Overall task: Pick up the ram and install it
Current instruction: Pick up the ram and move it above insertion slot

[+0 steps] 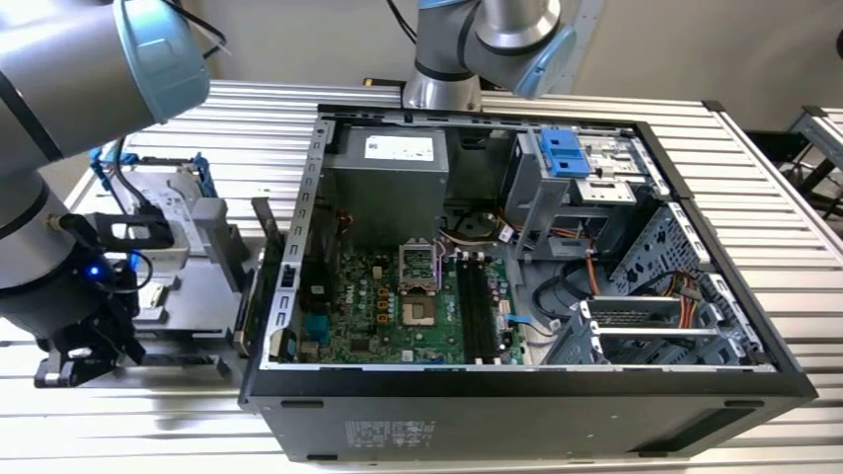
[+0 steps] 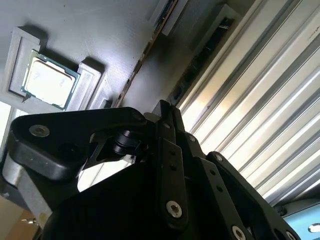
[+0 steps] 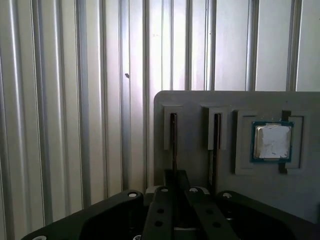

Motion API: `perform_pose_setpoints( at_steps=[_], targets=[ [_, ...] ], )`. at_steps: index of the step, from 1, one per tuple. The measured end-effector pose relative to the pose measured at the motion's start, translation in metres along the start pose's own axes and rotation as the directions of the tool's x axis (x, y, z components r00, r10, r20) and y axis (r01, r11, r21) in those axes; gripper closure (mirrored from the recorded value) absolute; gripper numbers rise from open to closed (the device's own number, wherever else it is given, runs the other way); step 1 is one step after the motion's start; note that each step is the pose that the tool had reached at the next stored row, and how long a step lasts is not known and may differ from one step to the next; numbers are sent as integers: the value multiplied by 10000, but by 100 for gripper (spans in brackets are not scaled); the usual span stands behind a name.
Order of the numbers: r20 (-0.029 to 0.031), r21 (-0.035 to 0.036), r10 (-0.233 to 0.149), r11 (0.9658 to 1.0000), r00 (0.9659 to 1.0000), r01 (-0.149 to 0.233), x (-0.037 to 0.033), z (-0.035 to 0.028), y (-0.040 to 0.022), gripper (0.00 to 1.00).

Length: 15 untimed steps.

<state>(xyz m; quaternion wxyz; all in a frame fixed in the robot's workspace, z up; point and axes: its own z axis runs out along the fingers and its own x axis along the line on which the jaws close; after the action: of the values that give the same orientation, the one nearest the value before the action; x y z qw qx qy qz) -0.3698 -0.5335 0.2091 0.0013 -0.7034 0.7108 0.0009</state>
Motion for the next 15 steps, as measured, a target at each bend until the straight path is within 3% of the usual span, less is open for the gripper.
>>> perform_pose_setpoints(
  at_steps=[15],
  targets=[
    [0,1,0,10000,10000,0,-2,-161,2,100]
  ],
)
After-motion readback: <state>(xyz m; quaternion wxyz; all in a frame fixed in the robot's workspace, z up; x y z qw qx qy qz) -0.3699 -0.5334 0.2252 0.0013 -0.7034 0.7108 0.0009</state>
